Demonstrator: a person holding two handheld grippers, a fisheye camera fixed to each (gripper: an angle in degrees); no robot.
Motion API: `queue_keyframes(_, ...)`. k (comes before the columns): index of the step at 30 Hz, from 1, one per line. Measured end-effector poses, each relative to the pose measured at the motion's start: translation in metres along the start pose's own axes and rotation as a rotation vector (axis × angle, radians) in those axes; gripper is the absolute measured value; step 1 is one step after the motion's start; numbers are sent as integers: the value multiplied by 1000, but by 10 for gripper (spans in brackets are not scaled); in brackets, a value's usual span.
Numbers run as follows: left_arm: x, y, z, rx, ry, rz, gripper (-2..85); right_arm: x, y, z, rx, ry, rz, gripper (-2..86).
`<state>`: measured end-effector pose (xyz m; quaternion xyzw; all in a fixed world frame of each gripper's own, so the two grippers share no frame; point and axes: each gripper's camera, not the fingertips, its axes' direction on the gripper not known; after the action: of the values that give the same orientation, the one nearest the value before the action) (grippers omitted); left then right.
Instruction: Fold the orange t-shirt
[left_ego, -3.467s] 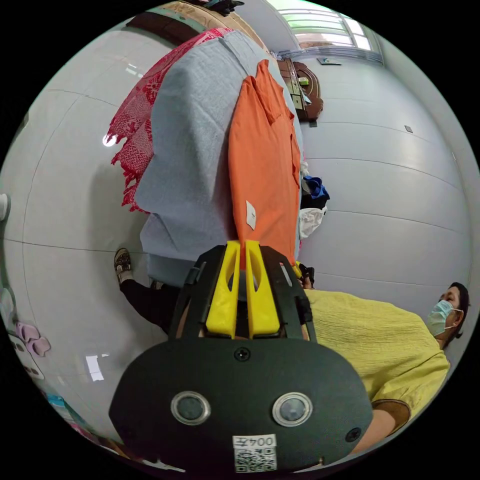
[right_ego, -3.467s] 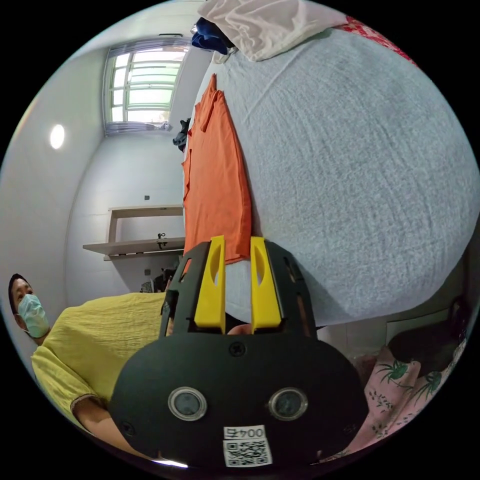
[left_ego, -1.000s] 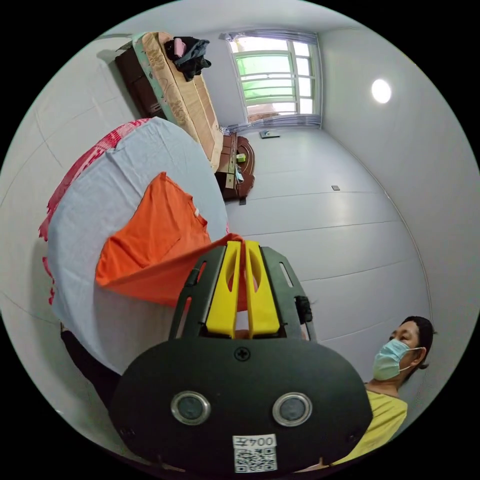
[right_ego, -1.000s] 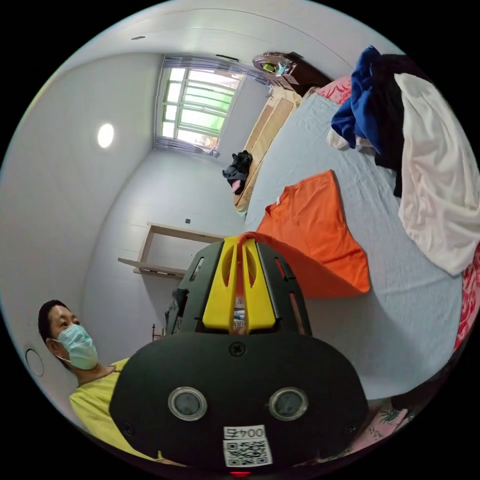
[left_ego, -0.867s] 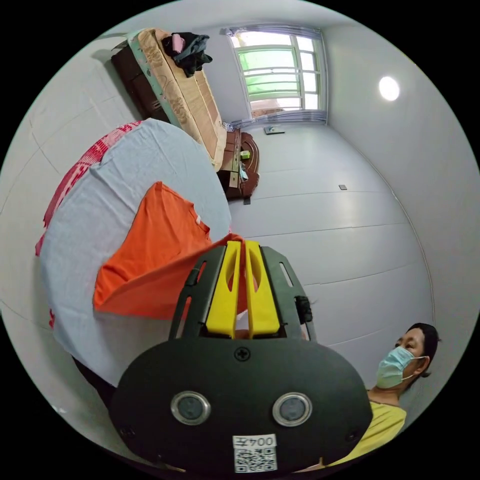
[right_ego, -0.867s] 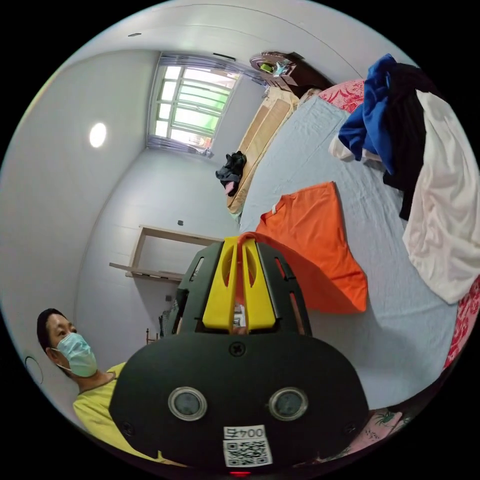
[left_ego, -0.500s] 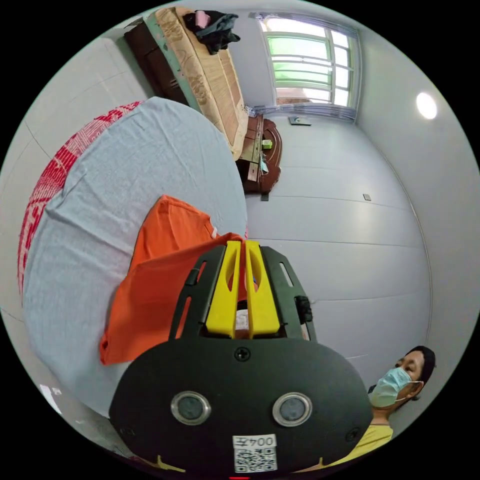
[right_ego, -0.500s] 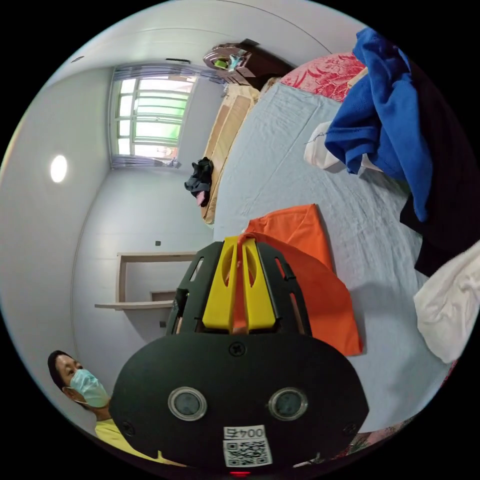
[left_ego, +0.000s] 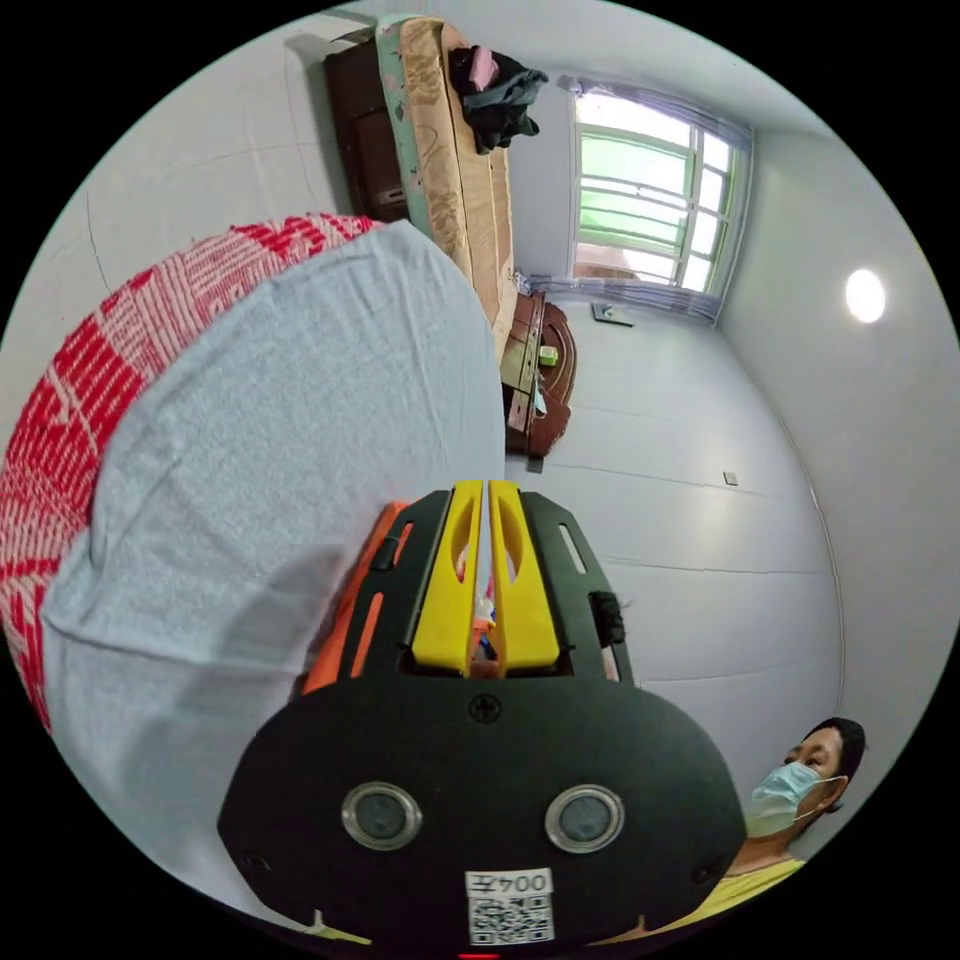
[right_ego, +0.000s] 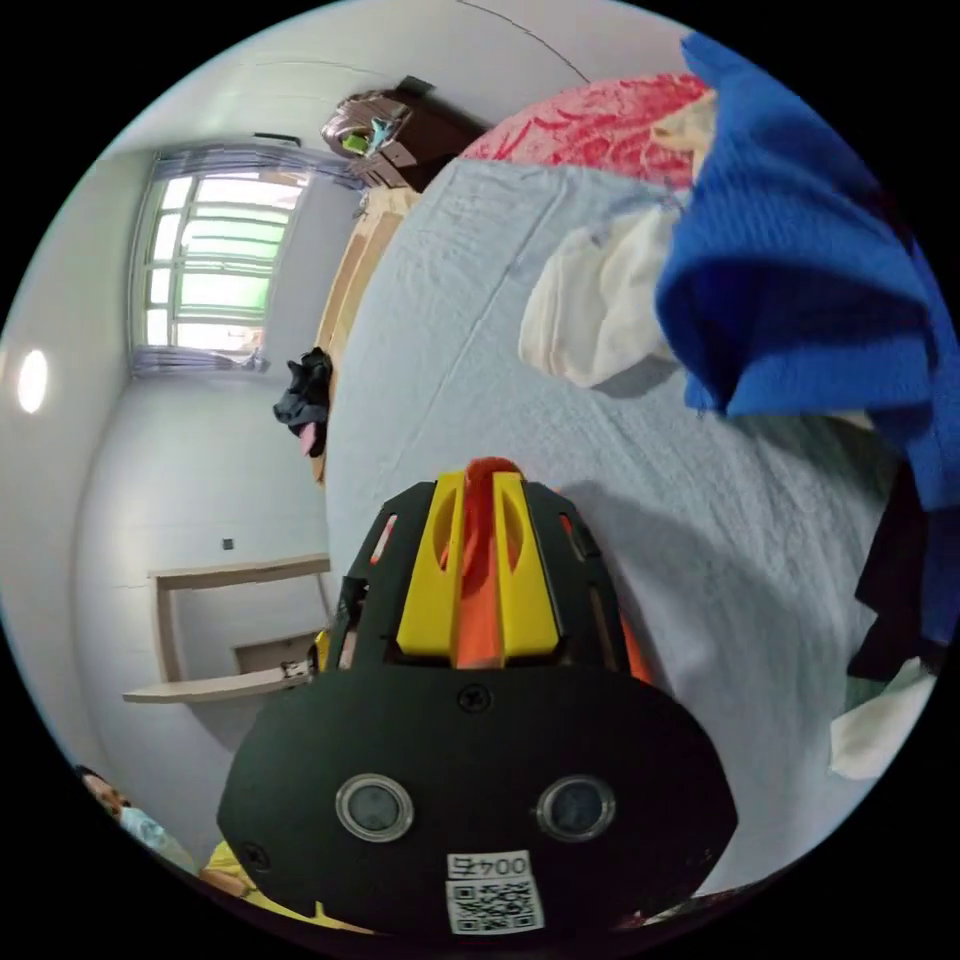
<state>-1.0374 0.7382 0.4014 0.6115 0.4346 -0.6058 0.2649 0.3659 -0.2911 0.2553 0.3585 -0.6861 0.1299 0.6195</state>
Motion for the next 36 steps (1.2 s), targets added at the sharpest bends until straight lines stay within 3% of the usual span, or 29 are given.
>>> queue_keyframes(4,14,17,10,1,-89,113,5,-47,9,-2,154,122,-116,75)
queue_keyframes(6,27,41,16,-30,-138,218,4,-68,20,4,107,153,-195,66)
queue_keyframes(14,67,206,40,-257,-530,614,3,-128,193,54,-394,434,-545,59)
queue_keyframes(18,60,309,84,-379,-781,770,3,-115,260,82,-525,564,-583,52)
queue_keyframes(25,34,379,161,-497,-864,744,5,-114,296,151,-654,836,-660,48)
queue_keyframes(29,26,414,205,-568,-1022,842,4,-130,300,170,-720,853,-711,42)
queue_keyframes(36,23,442,238,-543,-1103,880,3,-145,298,197,-845,862,-694,42)
